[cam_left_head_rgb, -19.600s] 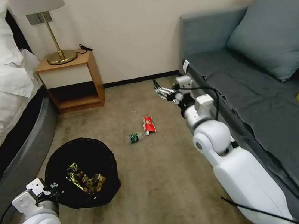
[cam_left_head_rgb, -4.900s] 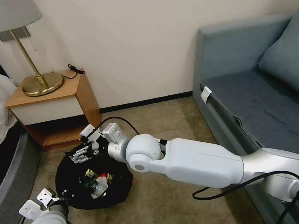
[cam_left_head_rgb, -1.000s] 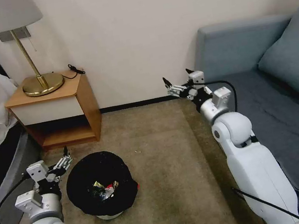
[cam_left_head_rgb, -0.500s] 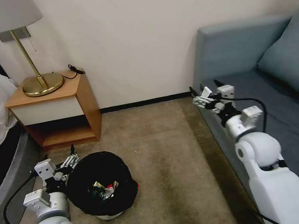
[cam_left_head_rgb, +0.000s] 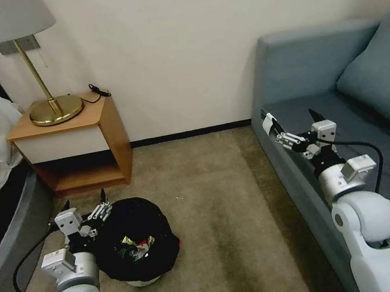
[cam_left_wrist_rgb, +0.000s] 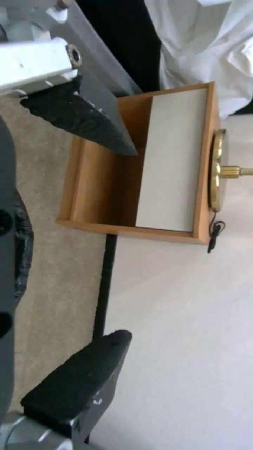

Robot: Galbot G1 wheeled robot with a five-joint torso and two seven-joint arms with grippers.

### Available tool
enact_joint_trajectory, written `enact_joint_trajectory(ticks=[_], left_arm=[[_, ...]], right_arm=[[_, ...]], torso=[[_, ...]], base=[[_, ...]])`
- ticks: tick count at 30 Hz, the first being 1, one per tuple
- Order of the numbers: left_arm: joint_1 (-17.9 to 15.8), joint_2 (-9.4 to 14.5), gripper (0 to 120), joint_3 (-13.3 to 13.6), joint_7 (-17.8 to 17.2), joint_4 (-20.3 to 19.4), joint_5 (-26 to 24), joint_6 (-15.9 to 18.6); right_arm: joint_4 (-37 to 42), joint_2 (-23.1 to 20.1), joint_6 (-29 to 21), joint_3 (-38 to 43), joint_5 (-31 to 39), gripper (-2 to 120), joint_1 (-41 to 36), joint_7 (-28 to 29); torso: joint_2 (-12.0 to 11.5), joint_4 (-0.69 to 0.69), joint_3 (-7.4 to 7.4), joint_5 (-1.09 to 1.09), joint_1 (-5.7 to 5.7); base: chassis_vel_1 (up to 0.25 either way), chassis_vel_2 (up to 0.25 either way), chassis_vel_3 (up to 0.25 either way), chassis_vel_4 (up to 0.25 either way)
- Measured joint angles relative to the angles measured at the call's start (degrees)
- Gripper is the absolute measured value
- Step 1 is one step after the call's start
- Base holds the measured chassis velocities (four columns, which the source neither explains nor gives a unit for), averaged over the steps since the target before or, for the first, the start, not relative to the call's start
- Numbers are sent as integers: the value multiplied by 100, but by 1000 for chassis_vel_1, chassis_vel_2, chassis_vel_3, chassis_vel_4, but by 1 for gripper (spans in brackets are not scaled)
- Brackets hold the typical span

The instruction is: Pick up the trash bin, then pick up the garbage on the floor and place it into the trash bin.

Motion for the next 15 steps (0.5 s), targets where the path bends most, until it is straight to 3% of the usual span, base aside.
enact_joint_trajectory(ticks=[15], left_arm=[[106,-104,100,64,-70,30,68,-65]], right_arm=[[84,-32,194,-166,-125,100,-525,71]], torso=[[0,0,0,-1,0]], base=[[0,0,0,0]])
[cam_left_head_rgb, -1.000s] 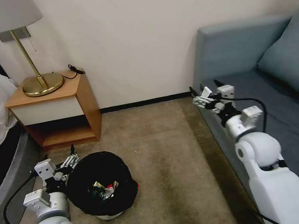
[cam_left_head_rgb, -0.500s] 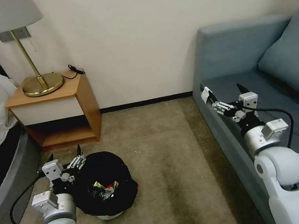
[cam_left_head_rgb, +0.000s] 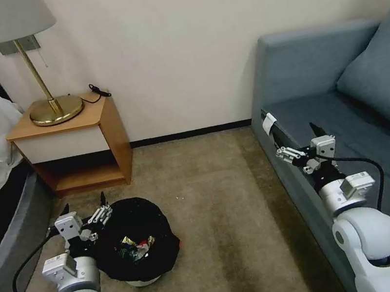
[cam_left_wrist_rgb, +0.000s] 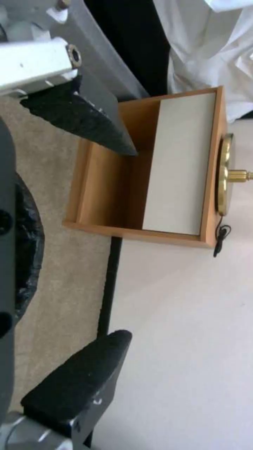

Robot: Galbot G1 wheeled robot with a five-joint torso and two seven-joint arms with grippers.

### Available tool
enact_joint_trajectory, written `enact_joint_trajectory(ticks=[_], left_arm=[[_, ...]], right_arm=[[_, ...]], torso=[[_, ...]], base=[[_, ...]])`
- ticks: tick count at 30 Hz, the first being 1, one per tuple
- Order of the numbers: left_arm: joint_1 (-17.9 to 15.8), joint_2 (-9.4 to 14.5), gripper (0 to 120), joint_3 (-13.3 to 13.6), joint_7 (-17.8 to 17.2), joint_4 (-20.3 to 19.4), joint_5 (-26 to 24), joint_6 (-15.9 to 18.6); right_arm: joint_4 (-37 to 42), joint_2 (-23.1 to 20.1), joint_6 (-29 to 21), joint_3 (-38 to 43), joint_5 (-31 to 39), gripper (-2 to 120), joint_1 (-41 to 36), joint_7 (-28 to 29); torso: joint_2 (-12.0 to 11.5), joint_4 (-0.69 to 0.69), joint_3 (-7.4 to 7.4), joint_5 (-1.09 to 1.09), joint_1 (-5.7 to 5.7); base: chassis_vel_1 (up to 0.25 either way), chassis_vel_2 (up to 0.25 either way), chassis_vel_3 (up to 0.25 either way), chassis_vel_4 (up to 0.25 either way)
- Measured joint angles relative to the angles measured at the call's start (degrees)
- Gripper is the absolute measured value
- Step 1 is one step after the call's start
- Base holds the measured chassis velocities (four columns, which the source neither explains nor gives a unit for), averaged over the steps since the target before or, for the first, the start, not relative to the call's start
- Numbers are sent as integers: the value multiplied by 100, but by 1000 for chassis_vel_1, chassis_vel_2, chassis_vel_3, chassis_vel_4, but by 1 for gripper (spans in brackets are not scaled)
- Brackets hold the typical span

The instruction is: Pick up the trash bin, then pick up the garbage on the floor and place it into the trash bin.

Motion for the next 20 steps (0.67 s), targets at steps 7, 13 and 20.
enact_joint_trajectory(ticks=[7,13,20], left_arm=[[-19,-3,100,-9,0,81,10,-40],[-23,-1,100,-14,0,88,10,-41],[-24,1,100,-16,0,91,10,-41]], right_arm=[[-1,37,11,-52,-21,100,-69,10],[-9,42,11,-56,-23,100,-68,14],[-13,42,11,-56,-23,100,-63,15]], torso=[[0,0,0,0,0],[0,0,0,0,0],[0,0,0,0,0]], base=[[0,0,0,0],[0,0,0,0],[0,0,0,0]])
